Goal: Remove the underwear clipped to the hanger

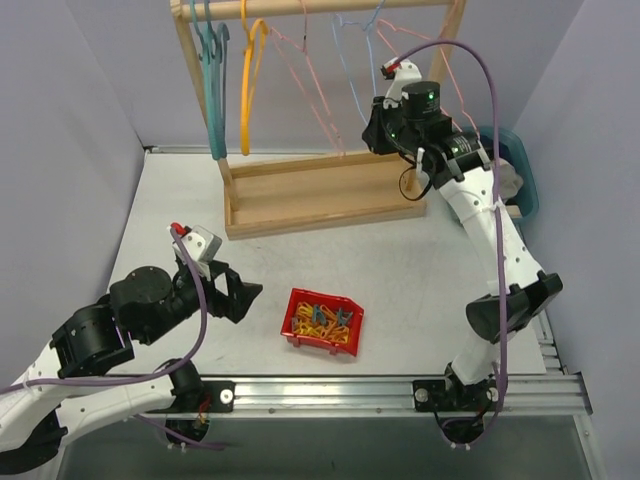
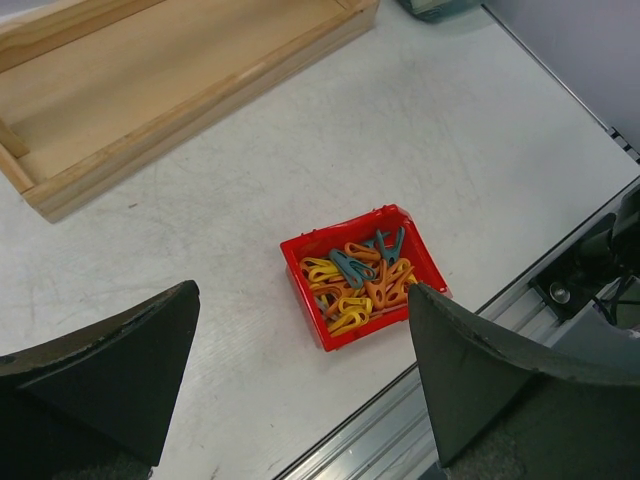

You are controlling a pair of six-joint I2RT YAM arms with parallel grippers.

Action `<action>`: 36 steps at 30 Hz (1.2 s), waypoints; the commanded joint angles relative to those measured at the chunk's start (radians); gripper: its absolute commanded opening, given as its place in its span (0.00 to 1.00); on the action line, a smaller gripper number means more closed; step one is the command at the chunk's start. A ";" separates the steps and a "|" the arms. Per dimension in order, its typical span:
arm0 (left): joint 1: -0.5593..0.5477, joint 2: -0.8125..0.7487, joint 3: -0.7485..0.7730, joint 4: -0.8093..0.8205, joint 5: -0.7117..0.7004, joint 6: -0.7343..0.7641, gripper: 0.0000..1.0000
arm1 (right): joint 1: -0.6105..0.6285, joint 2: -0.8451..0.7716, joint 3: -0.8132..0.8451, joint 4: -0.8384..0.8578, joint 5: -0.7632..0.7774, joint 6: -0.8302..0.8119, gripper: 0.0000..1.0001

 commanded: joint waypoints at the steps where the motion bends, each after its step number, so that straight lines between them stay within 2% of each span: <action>1: 0.002 -0.019 0.010 0.034 0.015 -0.019 0.94 | -0.023 0.033 0.036 -0.014 -0.065 -0.005 0.00; 5: 0.002 -0.023 0.012 0.028 0.019 -0.022 0.94 | -0.050 0.073 0.053 -0.025 -0.099 -0.003 0.00; 10: 0.002 -0.023 0.013 0.036 0.041 -0.030 0.94 | -0.049 0.029 -0.003 -0.017 -0.099 0.003 0.00; 12: 0.002 -0.015 0.020 0.039 0.058 -0.031 0.94 | -0.041 -0.046 -0.097 0.024 -0.076 0.009 0.32; 13: 0.002 -0.013 0.023 0.042 0.064 -0.031 0.94 | -0.040 -0.083 -0.137 0.044 -0.061 0.014 0.45; 14: 0.002 -0.009 0.027 0.043 0.072 -0.030 0.94 | -0.037 -0.161 -0.191 0.090 -0.044 0.029 0.71; 16: 0.002 -0.003 0.027 0.056 0.087 -0.028 0.94 | -0.035 -0.248 -0.335 0.127 -0.001 0.052 0.99; 19: 0.000 -0.004 0.018 0.088 0.102 -0.033 0.94 | -0.033 -0.413 -0.489 0.153 0.044 0.104 1.00; 25: 0.003 0.008 -0.008 0.165 0.119 -0.064 0.94 | -0.030 -0.750 -0.728 0.179 0.016 0.159 1.00; 31: 0.002 0.033 -0.014 0.209 0.101 -0.094 0.94 | -0.029 -1.041 -0.837 0.178 -0.082 0.179 1.00; 36: 0.002 0.060 -0.026 0.238 0.118 -0.111 0.94 | -0.029 -1.178 -0.882 0.189 -0.110 0.190 1.00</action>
